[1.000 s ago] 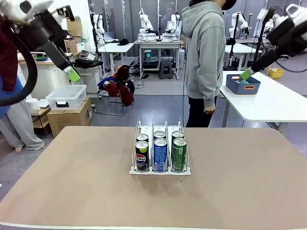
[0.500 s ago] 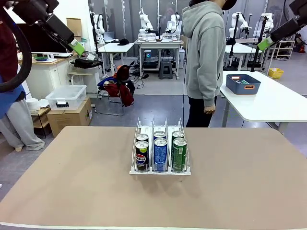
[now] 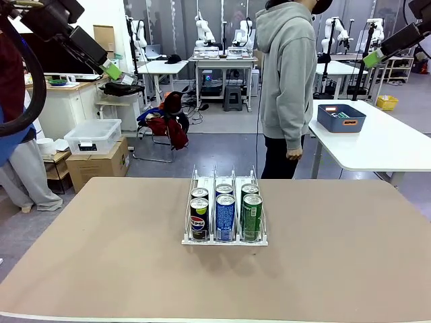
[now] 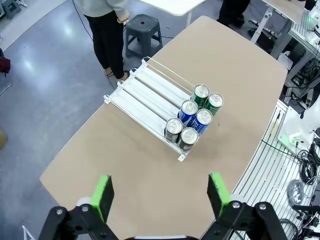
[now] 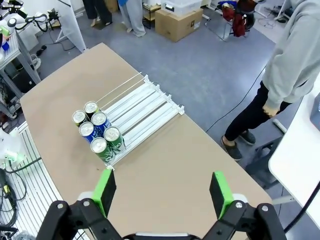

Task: Fill the beverage cans into the dispenser.
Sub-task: Pick up the Ionic drink handed by the human.

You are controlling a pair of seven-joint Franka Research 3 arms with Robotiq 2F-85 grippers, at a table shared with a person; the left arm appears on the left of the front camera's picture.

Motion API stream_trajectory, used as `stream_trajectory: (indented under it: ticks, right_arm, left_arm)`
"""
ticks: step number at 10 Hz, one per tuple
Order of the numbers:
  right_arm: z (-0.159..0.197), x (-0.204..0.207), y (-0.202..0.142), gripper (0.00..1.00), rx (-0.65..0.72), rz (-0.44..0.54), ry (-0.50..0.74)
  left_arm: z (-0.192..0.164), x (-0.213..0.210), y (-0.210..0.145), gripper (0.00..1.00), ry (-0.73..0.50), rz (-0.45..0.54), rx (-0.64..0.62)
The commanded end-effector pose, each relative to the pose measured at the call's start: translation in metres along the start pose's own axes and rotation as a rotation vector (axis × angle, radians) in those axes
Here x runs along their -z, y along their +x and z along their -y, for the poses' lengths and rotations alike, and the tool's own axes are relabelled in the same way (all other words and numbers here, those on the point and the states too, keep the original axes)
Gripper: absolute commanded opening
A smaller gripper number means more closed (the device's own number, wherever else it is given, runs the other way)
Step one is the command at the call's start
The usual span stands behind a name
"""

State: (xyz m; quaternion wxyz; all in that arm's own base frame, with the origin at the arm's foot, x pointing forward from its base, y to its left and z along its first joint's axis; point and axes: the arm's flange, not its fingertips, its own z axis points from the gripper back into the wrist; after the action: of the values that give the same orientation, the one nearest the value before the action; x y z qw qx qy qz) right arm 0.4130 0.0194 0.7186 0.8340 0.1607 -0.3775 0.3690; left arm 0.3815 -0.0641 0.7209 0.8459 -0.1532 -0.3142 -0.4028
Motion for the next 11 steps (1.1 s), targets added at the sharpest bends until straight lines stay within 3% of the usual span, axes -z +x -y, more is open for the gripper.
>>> stream_trajectory:
  ticks: [1, 11]
  right_arm:
    - [0.001, -0.003, 0.001, 1.00, -0.002, 0.000, 0.022]
    - [-0.030, -0.029, 0.024, 1.00, -0.045, 0.043, -0.026]
  left_arm:
    - [0.001, -0.004, 0.001, 1.00, -0.013, -0.004, -0.003]
    - [0.028, -0.035, 0.024, 1.00, -0.007, 0.071, 0.027]
